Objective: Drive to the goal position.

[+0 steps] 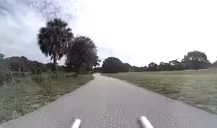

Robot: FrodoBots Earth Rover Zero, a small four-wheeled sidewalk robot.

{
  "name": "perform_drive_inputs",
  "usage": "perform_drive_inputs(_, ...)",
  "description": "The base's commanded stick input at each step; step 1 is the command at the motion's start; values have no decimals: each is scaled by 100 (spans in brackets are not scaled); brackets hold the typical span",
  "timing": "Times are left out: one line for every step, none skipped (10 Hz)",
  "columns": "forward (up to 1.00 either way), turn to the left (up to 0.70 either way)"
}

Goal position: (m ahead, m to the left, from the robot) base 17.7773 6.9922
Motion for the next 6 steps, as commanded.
perform_drive_inputs(69, 3)
perform_drive_inputs(69, 3)
perform_drive_inputs(69, 3)
perform_drive_inputs(69, 3)
perform_drive_inputs(69, 3)
perform_drive_inputs(69, 3)
